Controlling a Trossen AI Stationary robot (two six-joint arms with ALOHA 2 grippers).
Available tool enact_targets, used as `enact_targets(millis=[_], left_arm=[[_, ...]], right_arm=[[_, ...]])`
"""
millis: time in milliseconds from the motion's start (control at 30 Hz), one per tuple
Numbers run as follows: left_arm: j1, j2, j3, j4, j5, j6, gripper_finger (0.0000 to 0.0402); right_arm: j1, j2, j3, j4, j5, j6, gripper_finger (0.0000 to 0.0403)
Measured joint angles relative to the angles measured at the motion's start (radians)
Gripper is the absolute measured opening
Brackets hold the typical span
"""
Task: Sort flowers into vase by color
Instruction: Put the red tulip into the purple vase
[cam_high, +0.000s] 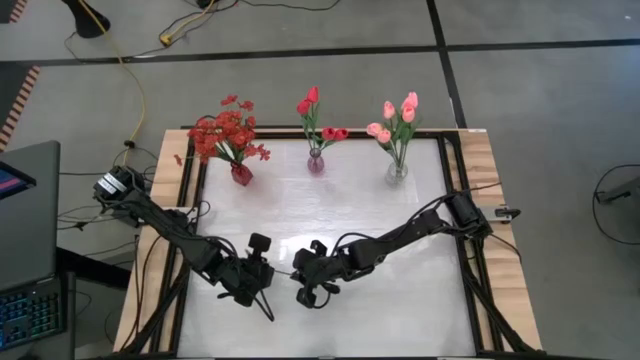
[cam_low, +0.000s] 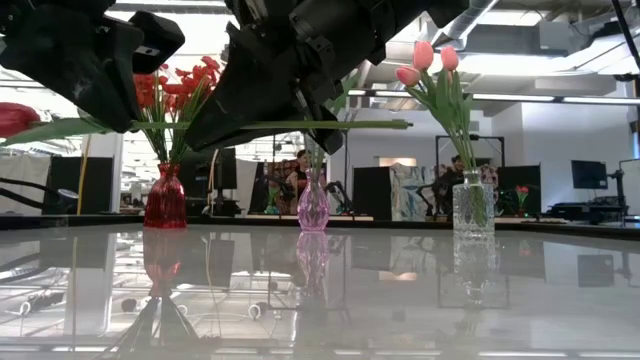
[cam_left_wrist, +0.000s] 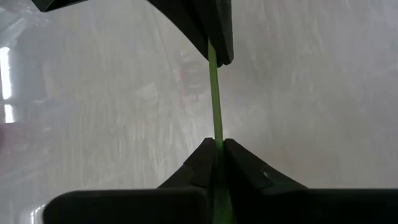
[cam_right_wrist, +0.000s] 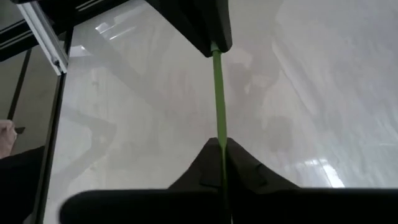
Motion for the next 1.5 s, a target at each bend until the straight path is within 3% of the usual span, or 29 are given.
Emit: enact_targets(millis=[533, 800, 1000, 1167, 1367, 1500], left_arm=[[0.0, -0.043, 0.03, -0.008, 0.0, -0.047, 0.0159], [0.0, -0.308, 0.033, 0.005, -0.099, -0.066, 0.0198], [-0.007, -0.464, 0.028, 0.137, -0.086, -0.011, 0.0199], [-0.008, -0.555, -0.101, 0.379, -0.073, 0.074, 0.0199], [-0.005, -0.668, -0.339, 0.888, -0.046, 0.168, 0.0199], [0.007, -0.711, -0.448, 1.127, -0.037, 0.192, 0.0199]], right_arm=[[0.001, 0.0, 0.0, 0.001, 0.033, -0.037, 0.0025], [0.001, -0.002, -0.001, -0.024, 0.054, -0.072, 0.0025], [0.02, -0.023, -0.001, -0.084, 0.117, -0.076, 0.0026], [0.069, -0.113, -0.052, -0.109, 0.196, -0.097, 0.0026], [0.143, -0.287, -0.218, -0.092, 0.349, -0.05, 0.0027], [0.178, -0.397, -0.331, -0.014, 0.45, -0.012, 0.0027]])
